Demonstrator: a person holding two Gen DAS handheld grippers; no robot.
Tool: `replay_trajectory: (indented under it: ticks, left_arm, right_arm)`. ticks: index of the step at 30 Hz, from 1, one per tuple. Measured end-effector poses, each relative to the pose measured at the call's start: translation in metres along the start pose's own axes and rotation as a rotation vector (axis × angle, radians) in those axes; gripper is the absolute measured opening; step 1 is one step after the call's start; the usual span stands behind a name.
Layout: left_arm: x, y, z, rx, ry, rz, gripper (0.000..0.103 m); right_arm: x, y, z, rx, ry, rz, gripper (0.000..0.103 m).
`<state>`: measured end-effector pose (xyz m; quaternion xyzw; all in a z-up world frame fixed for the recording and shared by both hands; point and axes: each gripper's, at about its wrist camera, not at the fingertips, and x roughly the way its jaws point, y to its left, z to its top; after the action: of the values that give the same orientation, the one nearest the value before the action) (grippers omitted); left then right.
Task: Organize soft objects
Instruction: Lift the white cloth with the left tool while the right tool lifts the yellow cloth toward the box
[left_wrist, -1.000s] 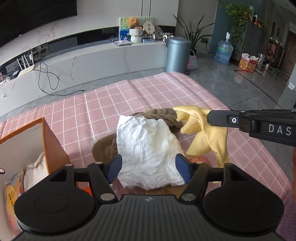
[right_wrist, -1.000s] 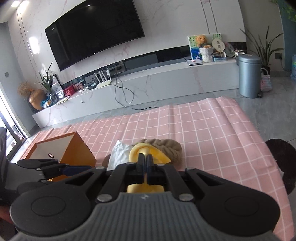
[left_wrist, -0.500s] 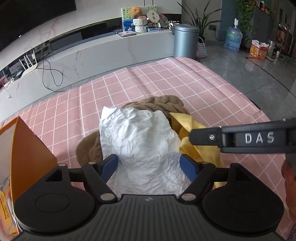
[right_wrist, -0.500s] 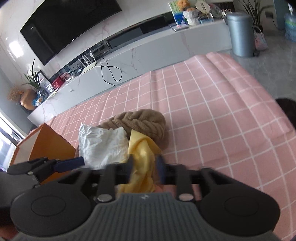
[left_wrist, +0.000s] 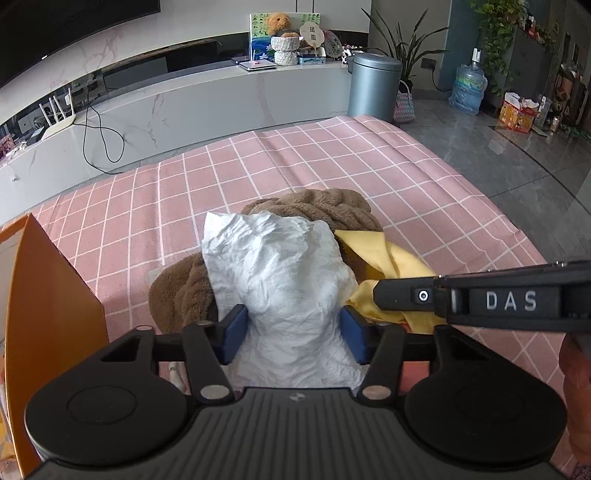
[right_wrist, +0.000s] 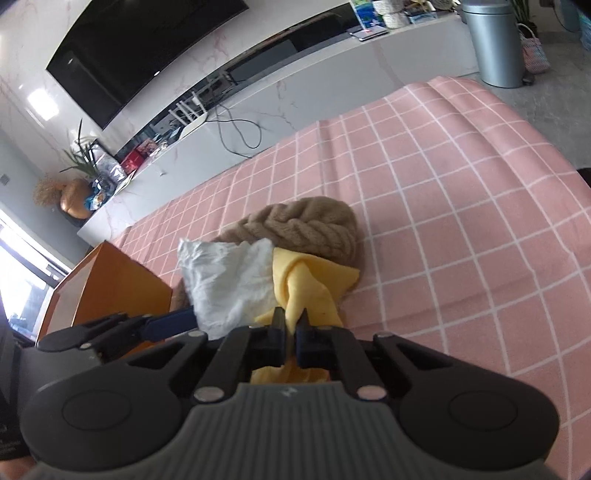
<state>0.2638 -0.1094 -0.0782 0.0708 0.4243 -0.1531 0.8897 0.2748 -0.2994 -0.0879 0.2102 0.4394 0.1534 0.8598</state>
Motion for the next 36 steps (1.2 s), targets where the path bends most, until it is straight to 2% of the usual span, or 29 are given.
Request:
replay_trajectory:
  ticks: [1,4,9,17,29,36]
  left_arm:
    - [-0.001,0.001,0.000,-0.006,-0.005,0.002,0.045]
    - [-0.009,0.003,-0.002,-0.037,-0.031,-0.002,0.033]
    - [-0.036,0.006,-0.008,-0.097,-0.105,-0.025,0.028]
    - [-0.078,0.025,-0.007,-0.203,-0.169,-0.076,0.026]
    - [-0.132,0.047,-0.014,-0.277,-0.259,-0.076,0.026]
    - [-0.162,0.059,-0.022,-0.298,-0.293,-0.069,0.026]
  right_arm:
    - [0.000,0.001,0.000,-0.008,0.000,-0.004,0.002]
    - [-0.004,0.004,-0.001,-0.024,-0.015,-0.011,0.002]
    - [-0.018,0.015,-0.003,-0.118,-0.083,-0.081,0.002]
    - [-0.044,0.025,-0.011,-0.174,-0.161,-0.114,0.002]
    - [-0.093,0.067,-0.033,-0.272,-0.324,-0.133,0.001]
    - [-0.122,0.101,-0.055,-0.306,-0.357,-0.106,0.001]
